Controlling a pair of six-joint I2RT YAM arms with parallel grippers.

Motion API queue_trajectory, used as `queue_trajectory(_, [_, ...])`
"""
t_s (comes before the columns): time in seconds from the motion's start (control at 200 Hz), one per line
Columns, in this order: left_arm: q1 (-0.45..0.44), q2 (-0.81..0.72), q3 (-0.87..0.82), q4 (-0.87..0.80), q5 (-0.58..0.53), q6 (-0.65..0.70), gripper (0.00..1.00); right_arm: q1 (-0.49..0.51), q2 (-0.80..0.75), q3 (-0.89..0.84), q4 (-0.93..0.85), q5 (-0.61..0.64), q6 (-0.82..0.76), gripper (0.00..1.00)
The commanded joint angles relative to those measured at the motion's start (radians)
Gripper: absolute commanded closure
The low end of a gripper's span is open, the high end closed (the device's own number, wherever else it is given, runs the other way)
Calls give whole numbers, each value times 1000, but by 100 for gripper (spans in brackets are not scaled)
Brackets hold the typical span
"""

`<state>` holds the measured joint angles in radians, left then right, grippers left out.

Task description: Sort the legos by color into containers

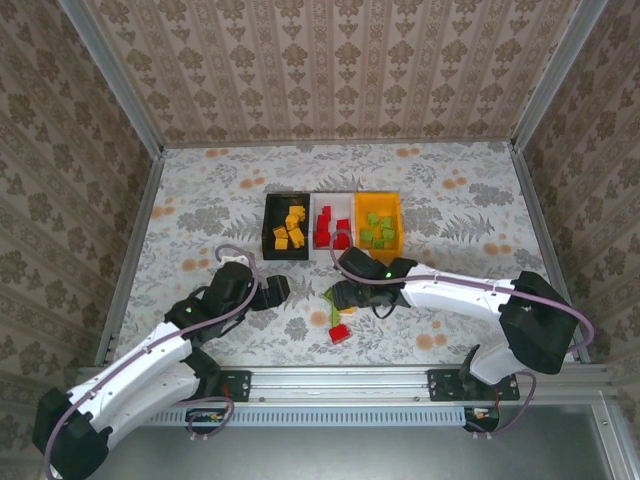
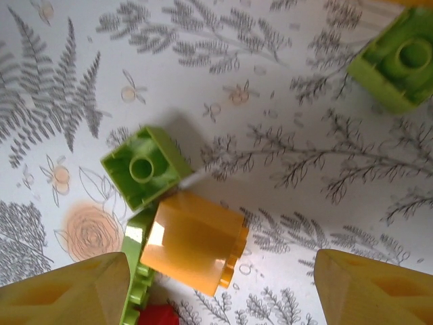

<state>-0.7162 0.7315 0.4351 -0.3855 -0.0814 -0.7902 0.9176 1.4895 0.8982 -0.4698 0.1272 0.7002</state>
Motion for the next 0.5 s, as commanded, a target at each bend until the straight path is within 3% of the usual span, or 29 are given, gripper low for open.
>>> queue_trajectory(0.0, [7, -3, 2, 27, 7, 3, 0, 18, 25, -12, 35, 15, 33, 26])
queue_trajectory(0.295, [8, -27, -16, 15, 4, -7, 0, 35, 96, 3, 69, 49, 54, 24])
queue_trajectory(0.495, [8, -35, -19, 7, 0, -6, 0, 19, 104, -7, -15, 105, 106, 31])
